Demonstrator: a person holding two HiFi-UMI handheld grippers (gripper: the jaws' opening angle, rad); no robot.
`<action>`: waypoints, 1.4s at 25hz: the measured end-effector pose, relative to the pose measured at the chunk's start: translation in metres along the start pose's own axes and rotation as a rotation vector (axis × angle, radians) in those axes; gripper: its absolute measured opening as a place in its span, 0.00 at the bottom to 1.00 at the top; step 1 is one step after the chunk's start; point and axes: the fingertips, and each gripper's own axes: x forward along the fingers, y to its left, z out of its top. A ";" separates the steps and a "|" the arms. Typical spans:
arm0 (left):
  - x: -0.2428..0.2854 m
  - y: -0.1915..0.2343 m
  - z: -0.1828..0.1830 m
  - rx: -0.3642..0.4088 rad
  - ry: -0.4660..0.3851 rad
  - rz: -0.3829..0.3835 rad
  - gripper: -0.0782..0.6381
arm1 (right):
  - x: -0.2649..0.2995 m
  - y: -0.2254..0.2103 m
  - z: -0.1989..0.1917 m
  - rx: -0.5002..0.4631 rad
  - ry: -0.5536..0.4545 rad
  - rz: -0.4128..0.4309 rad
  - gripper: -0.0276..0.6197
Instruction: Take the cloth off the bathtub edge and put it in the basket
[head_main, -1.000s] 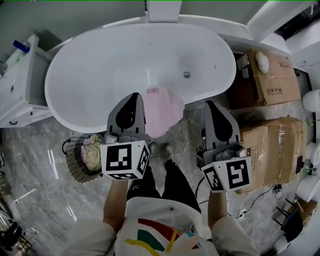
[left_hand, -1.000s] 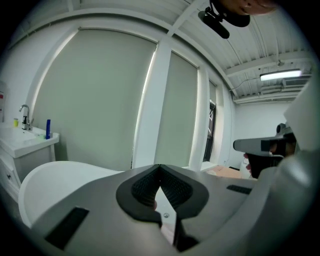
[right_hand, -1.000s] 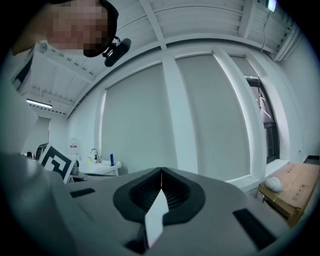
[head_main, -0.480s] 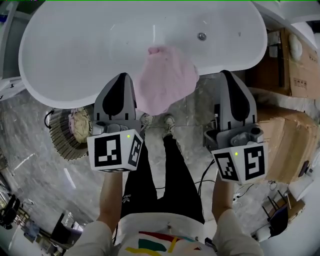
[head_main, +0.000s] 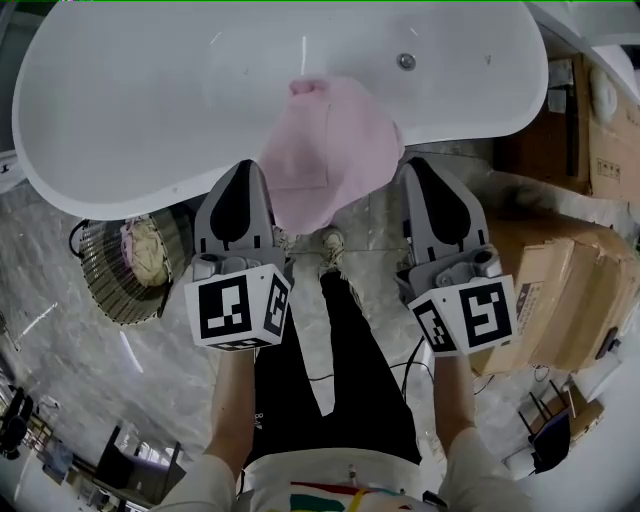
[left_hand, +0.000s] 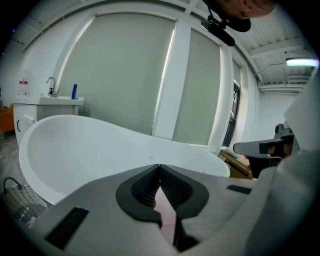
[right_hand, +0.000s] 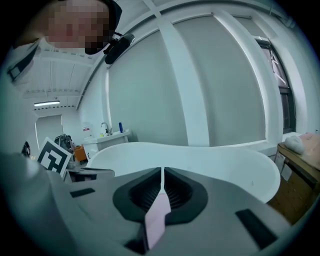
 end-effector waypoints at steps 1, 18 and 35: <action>-0.001 -0.001 -0.003 -0.004 0.005 0.001 0.13 | 0.000 -0.001 -0.003 -0.003 0.010 0.001 0.06; 0.022 -0.016 -0.058 -0.072 0.142 -0.099 0.56 | 0.044 -0.048 -0.090 0.020 0.251 -0.014 0.52; 0.031 -0.004 -0.131 -0.134 0.358 -0.061 0.59 | 0.069 -0.067 -0.156 0.017 0.440 -0.001 0.52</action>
